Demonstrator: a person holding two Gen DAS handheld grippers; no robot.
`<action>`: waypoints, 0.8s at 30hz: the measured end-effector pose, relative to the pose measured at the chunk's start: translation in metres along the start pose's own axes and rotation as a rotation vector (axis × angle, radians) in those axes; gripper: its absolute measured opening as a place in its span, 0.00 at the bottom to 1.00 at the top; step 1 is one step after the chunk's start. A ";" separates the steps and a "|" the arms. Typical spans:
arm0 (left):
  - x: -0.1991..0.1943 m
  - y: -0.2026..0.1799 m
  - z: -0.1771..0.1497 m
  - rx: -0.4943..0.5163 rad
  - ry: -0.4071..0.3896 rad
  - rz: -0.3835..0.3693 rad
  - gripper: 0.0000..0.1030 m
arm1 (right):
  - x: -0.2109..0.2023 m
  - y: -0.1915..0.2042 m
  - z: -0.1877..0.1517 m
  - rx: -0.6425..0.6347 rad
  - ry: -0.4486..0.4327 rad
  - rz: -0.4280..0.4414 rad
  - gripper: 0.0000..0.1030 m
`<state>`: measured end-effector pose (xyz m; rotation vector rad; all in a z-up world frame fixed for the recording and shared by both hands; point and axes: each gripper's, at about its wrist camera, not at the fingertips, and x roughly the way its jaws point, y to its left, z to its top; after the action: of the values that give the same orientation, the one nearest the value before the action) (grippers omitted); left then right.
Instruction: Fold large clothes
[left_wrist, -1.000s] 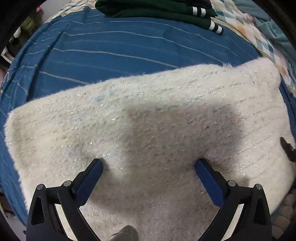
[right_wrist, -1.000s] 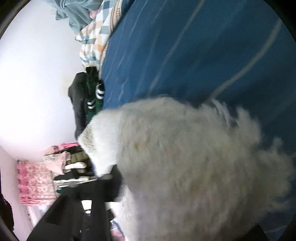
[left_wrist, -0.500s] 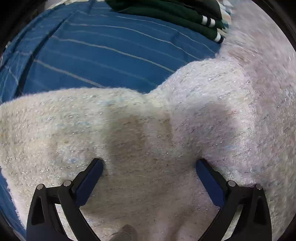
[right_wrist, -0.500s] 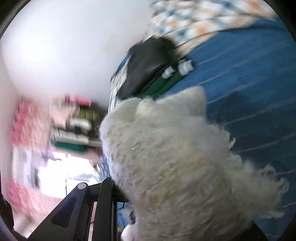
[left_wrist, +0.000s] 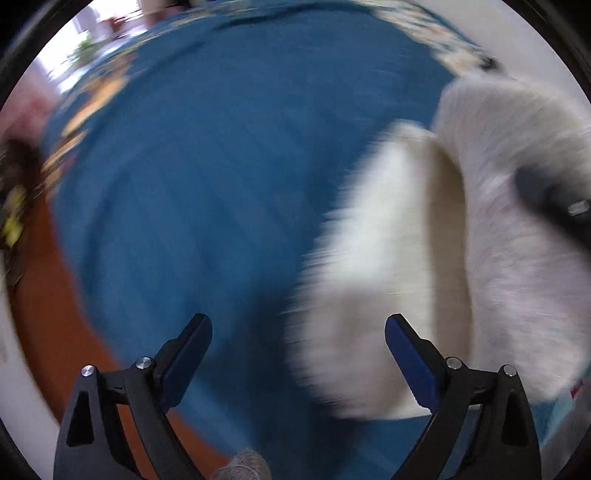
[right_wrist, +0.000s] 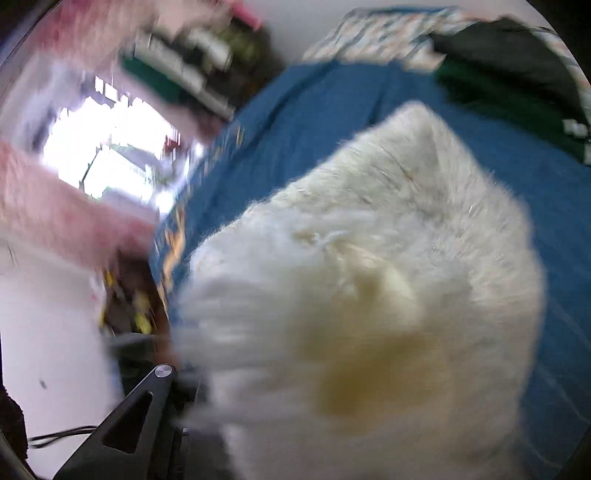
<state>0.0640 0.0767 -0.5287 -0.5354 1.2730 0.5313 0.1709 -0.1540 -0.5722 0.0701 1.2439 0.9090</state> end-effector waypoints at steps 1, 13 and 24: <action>0.003 0.019 -0.005 -0.039 0.010 0.036 0.93 | 0.025 0.010 -0.009 -0.025 0.037 -0.013 0.25; -0.057 0.071 -0.018 -0.260 -0.025 -0.162 0.93 | 0.026 0.000 -0.017 0.073 0.246 0.207 0.78; 0.011 0.017 0.019 -0.271 -0.004 -0.293 0.92 | -0.057 -0.146 -0.086 0.438 0.233 0.040 0.78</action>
<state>0.0693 0.1029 -0.5369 -0.9310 1.0993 0.4589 0.1783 -0.3218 -0.6334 0.3462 1.6490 0.6777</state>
